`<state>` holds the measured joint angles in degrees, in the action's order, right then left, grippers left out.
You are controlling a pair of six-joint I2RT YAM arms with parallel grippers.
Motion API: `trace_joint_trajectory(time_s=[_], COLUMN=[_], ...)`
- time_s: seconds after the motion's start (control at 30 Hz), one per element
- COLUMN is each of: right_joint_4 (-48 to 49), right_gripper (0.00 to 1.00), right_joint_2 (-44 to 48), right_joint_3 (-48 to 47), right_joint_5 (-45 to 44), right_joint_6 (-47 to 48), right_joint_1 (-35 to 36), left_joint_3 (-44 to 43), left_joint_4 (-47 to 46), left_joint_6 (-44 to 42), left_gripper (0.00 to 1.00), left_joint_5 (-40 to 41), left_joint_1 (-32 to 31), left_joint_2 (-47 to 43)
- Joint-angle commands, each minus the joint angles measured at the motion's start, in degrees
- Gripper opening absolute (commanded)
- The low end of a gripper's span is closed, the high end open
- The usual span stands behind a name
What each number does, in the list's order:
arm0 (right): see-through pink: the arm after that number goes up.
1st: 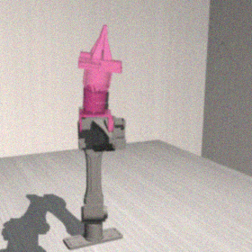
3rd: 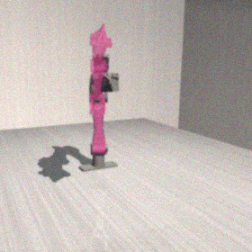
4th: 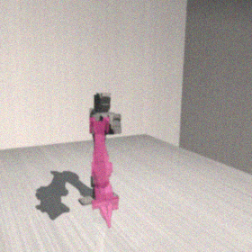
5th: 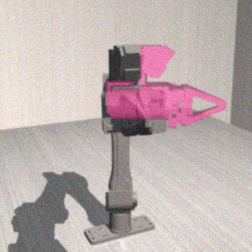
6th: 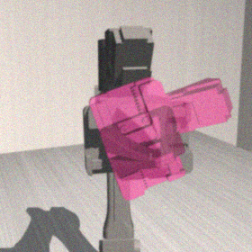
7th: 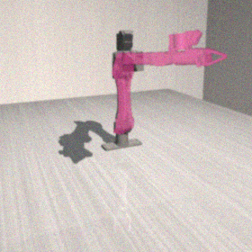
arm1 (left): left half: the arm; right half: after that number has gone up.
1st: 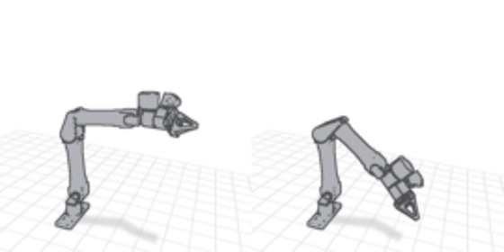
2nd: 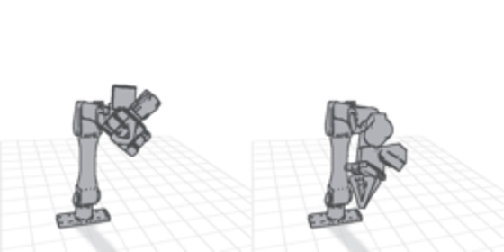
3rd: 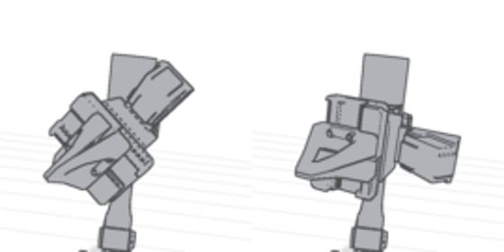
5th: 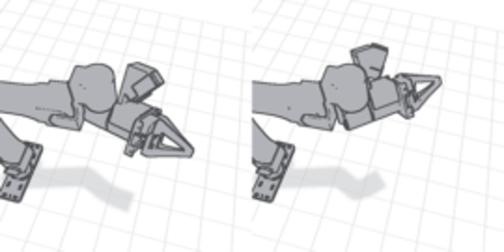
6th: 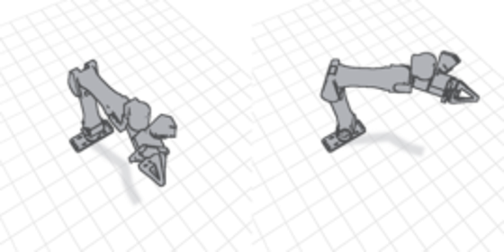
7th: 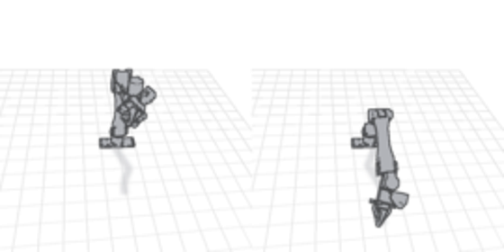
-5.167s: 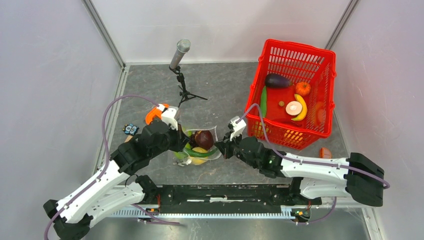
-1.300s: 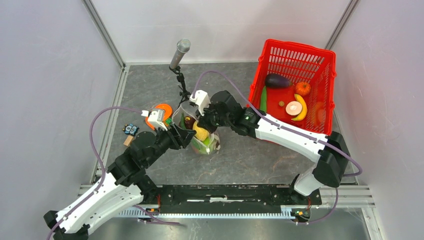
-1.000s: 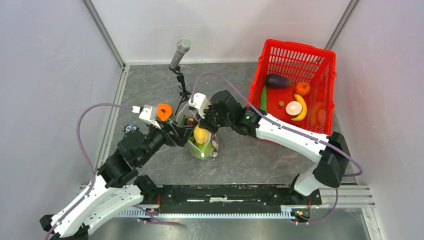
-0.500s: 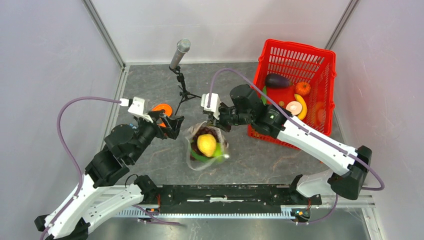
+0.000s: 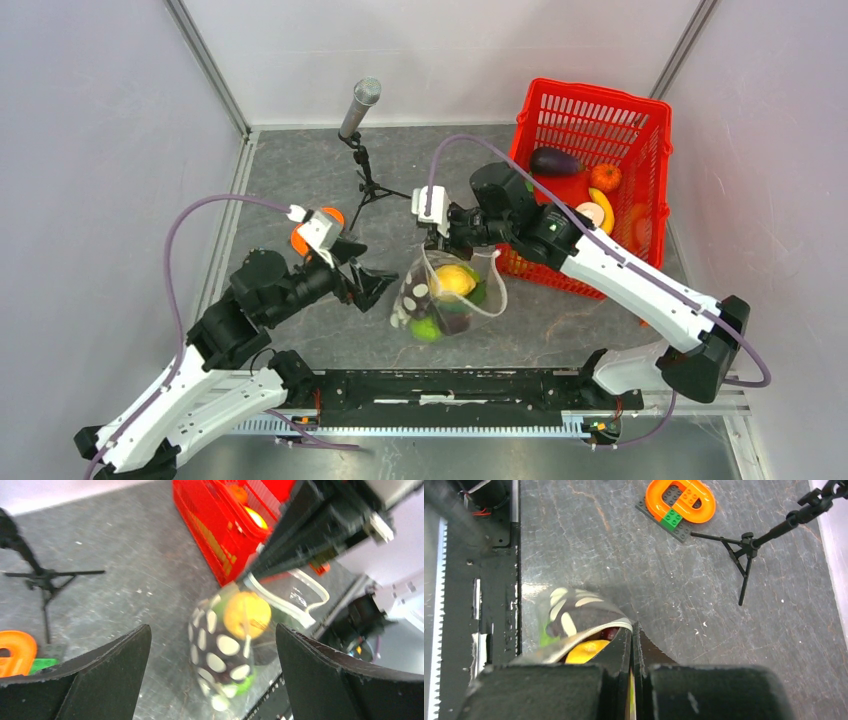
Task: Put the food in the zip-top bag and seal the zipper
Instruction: Adjust the zipper food storage bag at the center of the board.
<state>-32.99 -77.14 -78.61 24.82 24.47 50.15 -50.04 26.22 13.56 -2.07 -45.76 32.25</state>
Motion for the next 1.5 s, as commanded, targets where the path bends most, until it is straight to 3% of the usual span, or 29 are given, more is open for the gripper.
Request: trace_joint_trajectory(time_s=[0.0,0.17,0.33,0.47,0.63,1.07,1.17,1.3,1.47], right_joint_4=[7.5,6.0,4.15,3.08,3.05,-0.14,-0.58,-1.66,-2.57], right_gripper=[0.0,0.0,0.0,0.0,0.0,0.0,0.01,0.01,0.01], right_joint_2=[-3.11,-11.27,-18.12,-20.52,-19.66,-20.33,-20.15,-21.22,-21.91], right_joint_3=[-0.74,-6.37,-12.89,-15.01,-14.54,-13.75,-13.35,-14.47,-15.12], right_joint_5=[0.62,5.17,8.58,10.55,10.03,10.37,10.87,10.5,10.24], right_joint_6=[-1.78,-0.14,0.84,1.06,1.05,6.96,8.55,9.01,9.74], right_joint_1=[-2.82,-4.33,-5.78,-6.39,-6.47,-7.5,-7.6,-7.72,-7.79], left_joint_3=[4.09,7.19,9.28,10.11,11.49,15.99,16.2,15.24,10.83], left_joint_4=[-7.62,-10.7,-11.8,-12.63,-15.88,-21.4,-19.53,-18.39,-15.47], left_joint_6=[-2.76,-4.07,-4.36,-2.49,-3.86,-22.31,-24.86,-26.29,-26.35], left_gripper=[0.96,0.95,0.92,0.91,0.98,1.0,1.0,1.0,1.0], left_joint_5=[-13.05,-13.5,-1.74,13.98,15.88,-1.33,-3.47,-15.91,-25.05], left_joint_1=[-0.03,-0.11,-0.12,-0.12,-0.12,0.25,2.77,6.91,13.94], left_joint_2=[-0.01,2.58,4.15,2.16,-2.07,1.25,0.09,-1.18,3.13])
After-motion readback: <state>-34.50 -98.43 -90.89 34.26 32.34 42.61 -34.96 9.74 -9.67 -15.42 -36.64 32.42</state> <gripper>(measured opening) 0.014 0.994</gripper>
